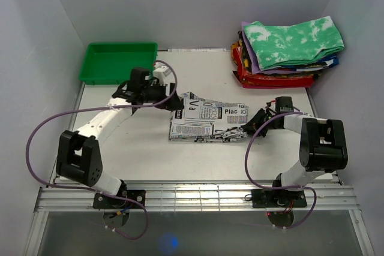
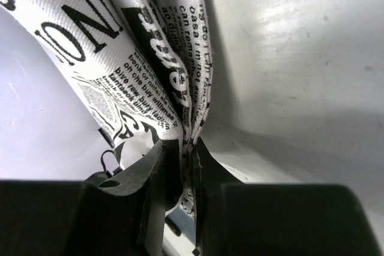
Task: Fold and stack the trousers
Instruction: Neatly place the folded trousers to the corner
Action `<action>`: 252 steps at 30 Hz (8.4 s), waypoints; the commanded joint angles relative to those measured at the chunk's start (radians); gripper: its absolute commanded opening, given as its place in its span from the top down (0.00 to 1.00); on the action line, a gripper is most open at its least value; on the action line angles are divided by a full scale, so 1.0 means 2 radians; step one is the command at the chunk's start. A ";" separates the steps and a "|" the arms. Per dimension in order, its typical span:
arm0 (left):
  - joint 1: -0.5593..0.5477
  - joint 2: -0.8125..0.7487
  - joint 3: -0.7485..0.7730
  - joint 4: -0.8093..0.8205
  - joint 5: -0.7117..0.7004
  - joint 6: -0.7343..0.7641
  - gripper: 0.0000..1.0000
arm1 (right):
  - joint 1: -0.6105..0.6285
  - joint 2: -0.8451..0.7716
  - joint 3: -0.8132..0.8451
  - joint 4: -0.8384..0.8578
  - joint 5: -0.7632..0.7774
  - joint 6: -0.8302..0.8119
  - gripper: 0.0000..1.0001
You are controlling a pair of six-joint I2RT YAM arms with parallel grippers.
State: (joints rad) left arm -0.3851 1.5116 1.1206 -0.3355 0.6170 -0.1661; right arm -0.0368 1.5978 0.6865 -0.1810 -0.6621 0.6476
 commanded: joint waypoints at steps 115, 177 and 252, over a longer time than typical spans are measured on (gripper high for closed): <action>-0.175 0.628 0.713 0.498 -0.242 0.046 0.82 | -0.103 0.118 0.535 0.339 0.662 -0.734 0.92; 0.000 0.049 0.011 0.417 -0.127 -0.082 0.21 | 0.123 0.228 0.736 -0.123 0.625 -0.601 0.29; 0.143 0.063 0.166 -0.020 -0.026 -0.026 0.02 | 0.108 0.015 0.587 -0.108 0.507 -0.581 0.08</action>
State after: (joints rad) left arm -0.1257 1.6665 1.3636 -0.1997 0.4797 -0.2798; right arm 0.2710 1.6650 1.9480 -0.3859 0.4019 -0.5949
